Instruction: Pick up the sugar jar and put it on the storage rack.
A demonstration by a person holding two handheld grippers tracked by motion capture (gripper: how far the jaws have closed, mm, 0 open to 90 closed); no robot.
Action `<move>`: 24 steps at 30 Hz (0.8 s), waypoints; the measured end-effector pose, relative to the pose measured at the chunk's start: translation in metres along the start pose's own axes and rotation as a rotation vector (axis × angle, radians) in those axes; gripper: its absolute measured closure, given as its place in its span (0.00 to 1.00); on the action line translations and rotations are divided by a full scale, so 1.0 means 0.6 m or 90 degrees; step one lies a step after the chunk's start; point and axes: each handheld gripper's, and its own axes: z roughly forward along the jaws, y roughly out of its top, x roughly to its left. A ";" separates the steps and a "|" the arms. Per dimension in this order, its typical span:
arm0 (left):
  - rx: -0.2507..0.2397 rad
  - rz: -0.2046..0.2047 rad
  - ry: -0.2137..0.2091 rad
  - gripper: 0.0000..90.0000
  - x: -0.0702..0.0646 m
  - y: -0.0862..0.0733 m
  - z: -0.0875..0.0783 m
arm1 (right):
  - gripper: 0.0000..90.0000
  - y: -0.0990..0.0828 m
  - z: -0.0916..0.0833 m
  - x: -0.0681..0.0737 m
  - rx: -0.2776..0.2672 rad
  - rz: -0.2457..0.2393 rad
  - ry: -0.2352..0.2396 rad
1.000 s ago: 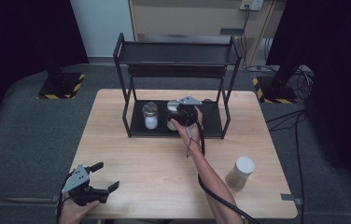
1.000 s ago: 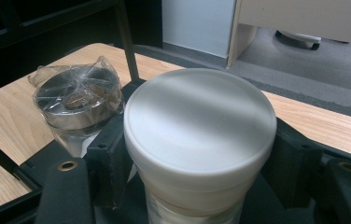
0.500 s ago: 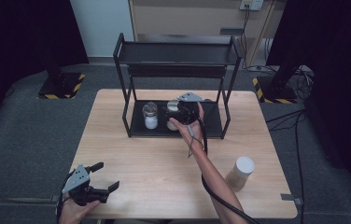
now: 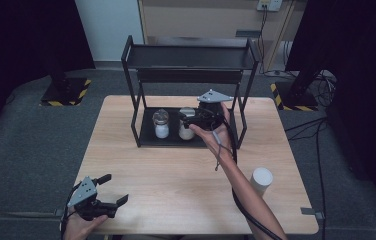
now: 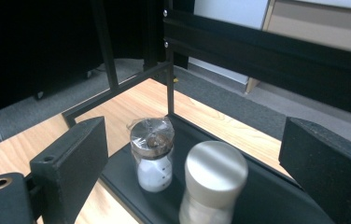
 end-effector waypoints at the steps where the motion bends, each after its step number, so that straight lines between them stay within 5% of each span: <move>1: 0.000 0.000 0.000 0.02 0.000 0.000 0.000 | 0.09 0.004 -0.010 -0.001 0.000 -0.005 0.001; 12: 0.005 0.001 -0.003 0.02 0.000 0.002 0.001 | 0.08 0.024 -0.115 -0.013 -0.015 -0.031 0.015; 24: 0.006 0.002 -0.002 0.02 0.000 0.002 0.001 | 0.07 0.002 -0.219 -0.023 -0.028 -0.046 0.014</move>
